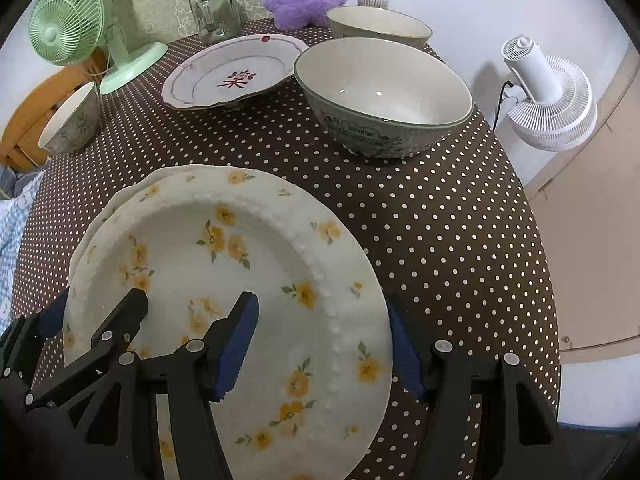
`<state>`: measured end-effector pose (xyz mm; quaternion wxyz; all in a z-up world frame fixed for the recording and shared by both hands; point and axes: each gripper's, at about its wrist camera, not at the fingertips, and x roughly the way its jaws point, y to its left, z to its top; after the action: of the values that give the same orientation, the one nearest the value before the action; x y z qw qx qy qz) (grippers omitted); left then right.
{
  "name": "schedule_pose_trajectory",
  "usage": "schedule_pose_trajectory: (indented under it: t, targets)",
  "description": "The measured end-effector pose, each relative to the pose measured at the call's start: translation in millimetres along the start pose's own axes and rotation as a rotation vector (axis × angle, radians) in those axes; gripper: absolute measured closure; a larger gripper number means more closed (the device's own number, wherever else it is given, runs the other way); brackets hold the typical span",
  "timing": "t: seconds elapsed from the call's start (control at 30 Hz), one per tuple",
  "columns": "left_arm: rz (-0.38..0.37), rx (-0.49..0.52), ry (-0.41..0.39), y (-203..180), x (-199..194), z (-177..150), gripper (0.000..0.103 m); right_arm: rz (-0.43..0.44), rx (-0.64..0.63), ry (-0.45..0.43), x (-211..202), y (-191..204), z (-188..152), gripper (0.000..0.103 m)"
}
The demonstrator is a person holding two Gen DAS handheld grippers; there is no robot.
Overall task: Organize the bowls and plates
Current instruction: 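Lay the second plate onto the plate held by the right tool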
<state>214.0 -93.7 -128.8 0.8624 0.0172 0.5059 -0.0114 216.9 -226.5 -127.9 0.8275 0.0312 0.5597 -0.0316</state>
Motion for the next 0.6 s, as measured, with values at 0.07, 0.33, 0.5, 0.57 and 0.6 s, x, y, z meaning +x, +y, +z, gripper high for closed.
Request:
schedule_pose_trajectory:
  t: [0.07,0.33,0.5,0.57,0.6]
  targets:
    - [-0.002,0.003,0.002,0,0,0,0.036,0.003,0.0,-0.002,0,0,-1,0.037]
    - [0.03,0.075,-0.03,-8,-12,-1,0.018,0.013,0.026,-0.017,-14,-10,-5,0.037]
    - [0.024,0.067,-0.018,-8,-15,-5,0.017,0.03,0.019,-0.026,-22,-14,-8,0.058]
    - [0.026,0.061,-0.017,-6,-17,-6,0.017,0.02,0.01,-0.026,-22,-12,-9,0.059]
    - [0.029,0.058,-0.015,-5,-17,-6,0.017,0.016,0.006,-0.027,-22,-10,-8,0.059]
